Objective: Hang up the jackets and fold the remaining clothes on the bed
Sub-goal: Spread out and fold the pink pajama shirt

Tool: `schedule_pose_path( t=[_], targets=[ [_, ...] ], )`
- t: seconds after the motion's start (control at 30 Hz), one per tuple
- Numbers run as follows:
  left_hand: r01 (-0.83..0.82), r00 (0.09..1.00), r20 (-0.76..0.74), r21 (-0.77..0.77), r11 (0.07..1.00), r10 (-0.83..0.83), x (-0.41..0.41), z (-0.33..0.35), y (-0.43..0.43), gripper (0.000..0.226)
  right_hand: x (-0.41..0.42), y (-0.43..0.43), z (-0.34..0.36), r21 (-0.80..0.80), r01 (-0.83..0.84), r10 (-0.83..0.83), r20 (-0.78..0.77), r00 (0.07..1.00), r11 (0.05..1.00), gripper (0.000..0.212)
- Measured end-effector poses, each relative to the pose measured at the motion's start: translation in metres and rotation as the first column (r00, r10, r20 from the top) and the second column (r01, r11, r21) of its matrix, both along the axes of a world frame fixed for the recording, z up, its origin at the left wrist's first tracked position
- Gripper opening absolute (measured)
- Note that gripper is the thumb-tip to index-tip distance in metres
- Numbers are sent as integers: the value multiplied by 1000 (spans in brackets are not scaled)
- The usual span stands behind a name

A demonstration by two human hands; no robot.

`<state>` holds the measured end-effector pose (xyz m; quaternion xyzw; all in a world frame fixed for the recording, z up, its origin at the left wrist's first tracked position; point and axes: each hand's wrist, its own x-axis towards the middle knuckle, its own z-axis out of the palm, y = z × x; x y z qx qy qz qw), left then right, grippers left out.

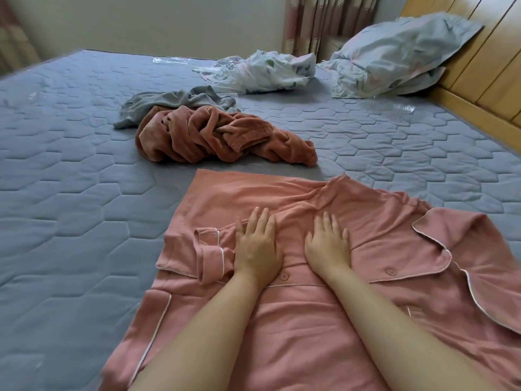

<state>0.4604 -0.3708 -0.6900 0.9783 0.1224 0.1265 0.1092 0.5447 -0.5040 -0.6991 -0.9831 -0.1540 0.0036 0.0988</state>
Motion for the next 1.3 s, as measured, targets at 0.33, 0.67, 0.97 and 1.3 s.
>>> schedule_pose_path(
  t=[0.33,0.67,0.97,1.3],
  targets=[
    [-393,916,-123,-85,916,381,-61,16,66,60,-86,30,0,-72,-90,86,-52,995,993,61],
    [-406,882,-319,-887,218,346,-61,39,112,17,-92,22,-10,202,-172,136,179,974,964,74],
    [-386,865,-294,-907,166,408,-63,15,128,30,-96,62,2,89,-556,399,604,690,827,29],
    [-339,869,-182,-896,287,459,-62,11,126,25,-114,74,-12,223,-610,359,639,680,760,12]
  ],
)
